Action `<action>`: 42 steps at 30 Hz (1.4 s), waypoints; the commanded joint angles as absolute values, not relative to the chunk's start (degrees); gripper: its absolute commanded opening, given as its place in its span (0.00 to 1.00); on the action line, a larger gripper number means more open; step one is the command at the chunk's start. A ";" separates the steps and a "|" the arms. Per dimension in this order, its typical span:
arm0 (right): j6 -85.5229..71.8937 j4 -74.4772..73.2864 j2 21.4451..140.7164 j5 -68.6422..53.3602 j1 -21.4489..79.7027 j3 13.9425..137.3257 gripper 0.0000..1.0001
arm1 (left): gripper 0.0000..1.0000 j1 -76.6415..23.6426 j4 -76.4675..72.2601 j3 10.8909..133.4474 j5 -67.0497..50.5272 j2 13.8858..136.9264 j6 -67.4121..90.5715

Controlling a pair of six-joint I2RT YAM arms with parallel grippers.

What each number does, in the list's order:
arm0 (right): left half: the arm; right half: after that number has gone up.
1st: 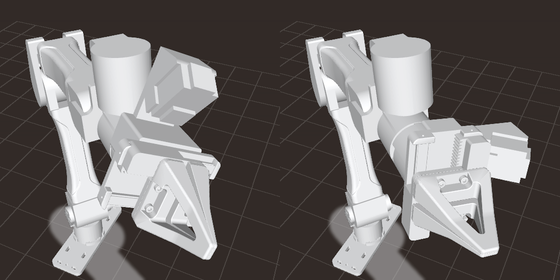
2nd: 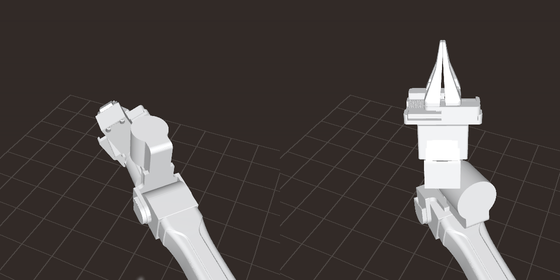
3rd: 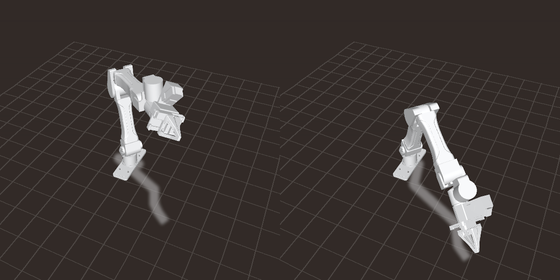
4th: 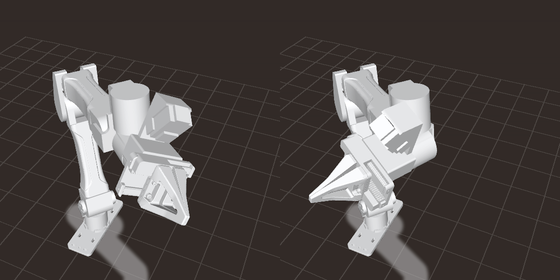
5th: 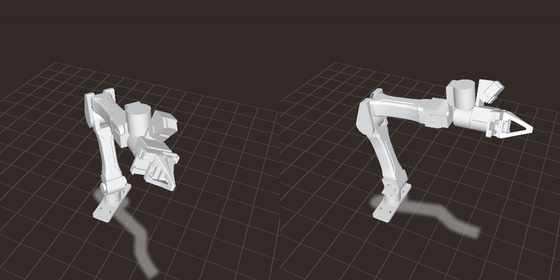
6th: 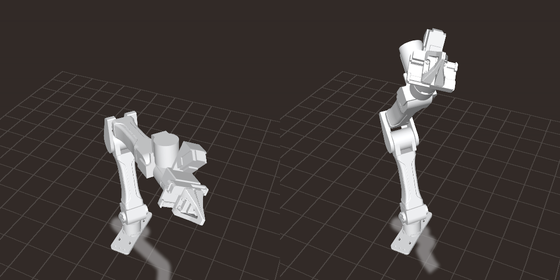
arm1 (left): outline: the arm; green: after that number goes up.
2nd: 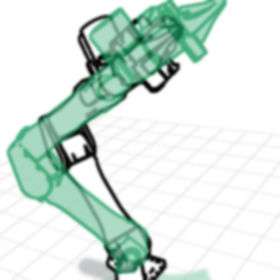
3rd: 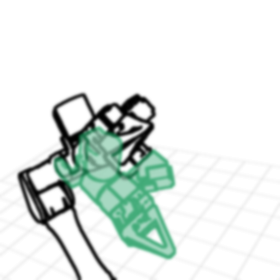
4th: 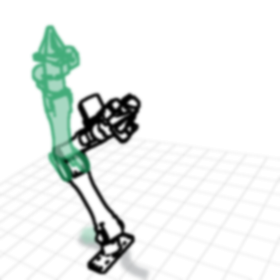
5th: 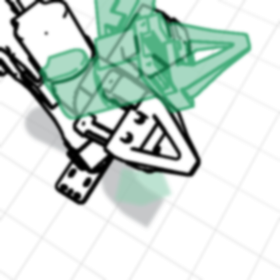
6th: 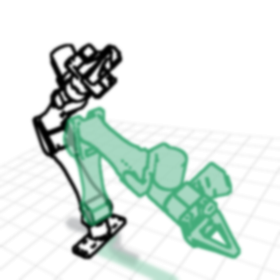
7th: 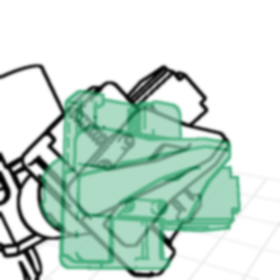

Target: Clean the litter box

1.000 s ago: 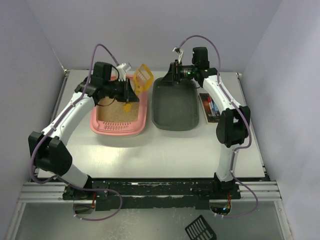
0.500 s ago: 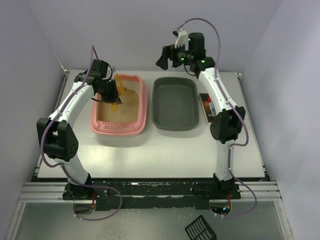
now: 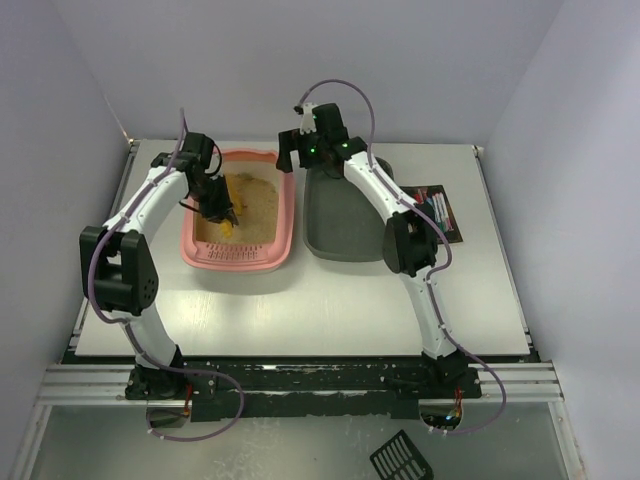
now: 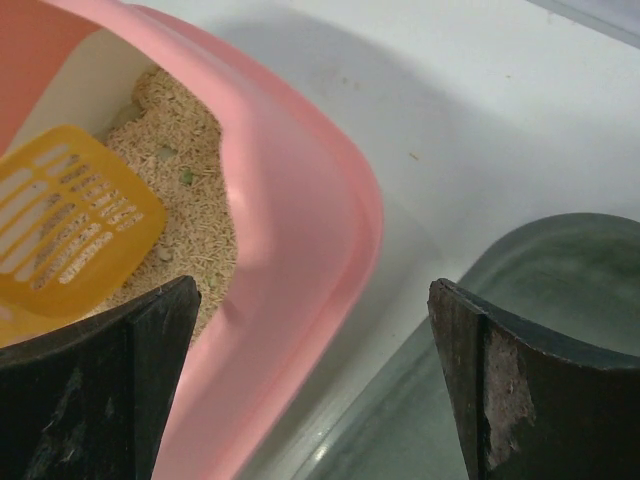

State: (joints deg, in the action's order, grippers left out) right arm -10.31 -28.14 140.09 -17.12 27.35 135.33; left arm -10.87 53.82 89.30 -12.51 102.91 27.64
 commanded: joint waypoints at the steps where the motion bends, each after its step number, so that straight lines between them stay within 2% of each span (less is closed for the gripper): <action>1: -11.64 -25.89 140.73 -15.66 27.97 137.59 1.00 | 0.07 -8.94 51.33 86.40 -17.67 101.47 29.20; 12: -12.03 -26.26 140.44 -16.45 29.86 134.94 1.00 | 0.07 -8.74 52.45 88.87 -16.51 108.44 25.01; 17: -11.96 -26.62 140.05 -18.47 30.29 133.71 1.00 | 0.07 -9.69 60.78 95.78 -7.76 110.07 20.06; 26: -12.57 -27.16 140.32 -17.83 31.93 133.46 1.00 | 0.07 -12.54 71.44 103.06 7.85 109.94 20.26; 33: -12.91 -27.51 140.23 -16.03 32.82 133.78 1.00 | 0.07 -17.73 71.44 102.54 8.86 113.19 19.67; 42: -12.63 -27.66 139.58 -14.73 32.88 132.76 1.00 | 0.07 -22.14 70.97 104.72 -0.56 119.83 18.54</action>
State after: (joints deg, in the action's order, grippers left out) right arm -12.49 -27.70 140.31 -15.94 32.64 133.43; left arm -21.17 69.54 104.03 7.07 117.80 20.14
